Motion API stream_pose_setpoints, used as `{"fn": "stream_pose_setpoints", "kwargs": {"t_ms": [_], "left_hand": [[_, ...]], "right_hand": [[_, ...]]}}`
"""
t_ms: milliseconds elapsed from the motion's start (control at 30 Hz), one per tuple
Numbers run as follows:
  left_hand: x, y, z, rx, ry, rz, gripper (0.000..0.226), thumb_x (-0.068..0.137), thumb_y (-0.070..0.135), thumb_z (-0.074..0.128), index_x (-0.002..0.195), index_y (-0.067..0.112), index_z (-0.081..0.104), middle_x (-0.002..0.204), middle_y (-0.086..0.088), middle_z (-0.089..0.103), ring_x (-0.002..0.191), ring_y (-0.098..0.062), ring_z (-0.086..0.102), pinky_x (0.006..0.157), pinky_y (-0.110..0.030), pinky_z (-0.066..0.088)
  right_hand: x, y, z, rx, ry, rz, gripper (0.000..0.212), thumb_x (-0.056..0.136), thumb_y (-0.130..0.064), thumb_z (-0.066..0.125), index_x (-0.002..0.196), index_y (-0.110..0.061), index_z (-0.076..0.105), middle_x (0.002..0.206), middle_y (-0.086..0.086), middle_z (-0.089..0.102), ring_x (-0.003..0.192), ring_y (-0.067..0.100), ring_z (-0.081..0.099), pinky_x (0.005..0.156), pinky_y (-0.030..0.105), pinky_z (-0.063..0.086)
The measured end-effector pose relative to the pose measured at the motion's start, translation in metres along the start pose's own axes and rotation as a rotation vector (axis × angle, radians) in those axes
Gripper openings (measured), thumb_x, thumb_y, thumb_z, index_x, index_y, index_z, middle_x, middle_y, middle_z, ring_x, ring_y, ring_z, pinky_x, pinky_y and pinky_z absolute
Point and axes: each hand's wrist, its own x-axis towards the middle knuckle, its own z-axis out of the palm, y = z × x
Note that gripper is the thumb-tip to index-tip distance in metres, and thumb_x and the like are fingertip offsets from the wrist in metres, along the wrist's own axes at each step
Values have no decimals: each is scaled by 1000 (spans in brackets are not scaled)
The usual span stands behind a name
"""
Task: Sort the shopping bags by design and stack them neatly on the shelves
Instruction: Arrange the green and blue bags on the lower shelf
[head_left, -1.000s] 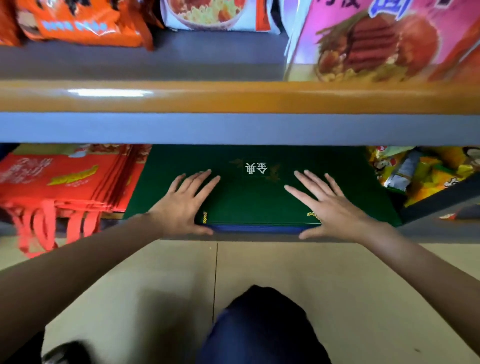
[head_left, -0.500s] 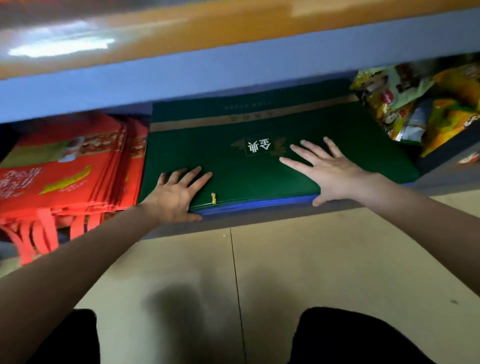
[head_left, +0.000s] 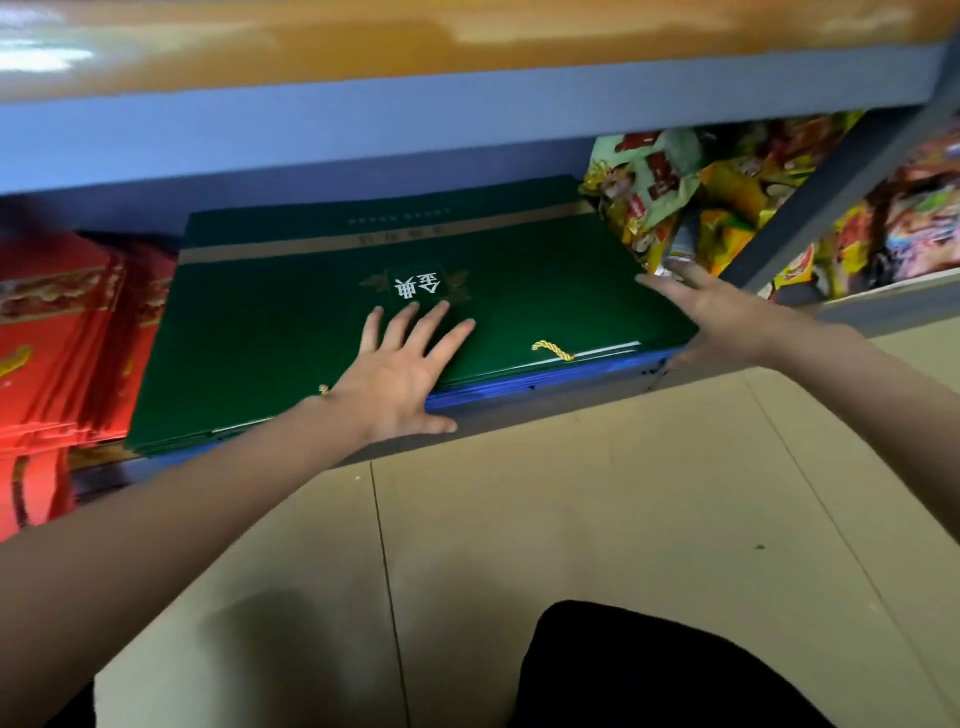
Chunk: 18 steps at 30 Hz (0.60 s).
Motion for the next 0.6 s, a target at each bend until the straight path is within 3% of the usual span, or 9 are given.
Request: {"fn": "stream_pose_setpoints", "kwargs": {"t_ms": [133,267,367,433,600], "left_hand": [[55,60,-10,-48,36,57,106,79,60,60,148,27,-12,157,-7,-10,144,-32,-3,114,-56,-2],[90,102,-14,3,35,70,103,80,58,59,149,25,-10,157,-8,-8,144,-34,-1,114,-57,0],[105,116,-10,26,62,65,99,82,57,58,149,24,-7,157,-8,-3,143,-33,3,114,-56,3],[112,119,-7,73,77,52,96,83,56,57,150,23,-5,157,-8,0,143,-33,6,114,-55,4],[115,107,-4,105,100,44,94,83,60,54,150,25,-1,157,-5,5,143,-31,9,113,-55,5]], "right_hand": [[-22,35,14,37,170,47,64,79,-7,71,137,-11,44,132,18,47,119,33,48,95,34,37],[-30,39,65,336,354,165,45,79,-1,65,123,-4,56,118,17,62,108,32,59,93,35,43],[-20,27,94,923,436,323,44,80,6,65,122,4,54,117,19,62,110,30,60,94,26,43],[-9,16,106,1212,459,370,52,82,6,63,131,5,45,128,19,55,121,27,52,100,26,39],[10,-15,117,1415,519,392,71,86,8,53,147,-5,20,149,7,34,138,18,32,113,35,28]]}}
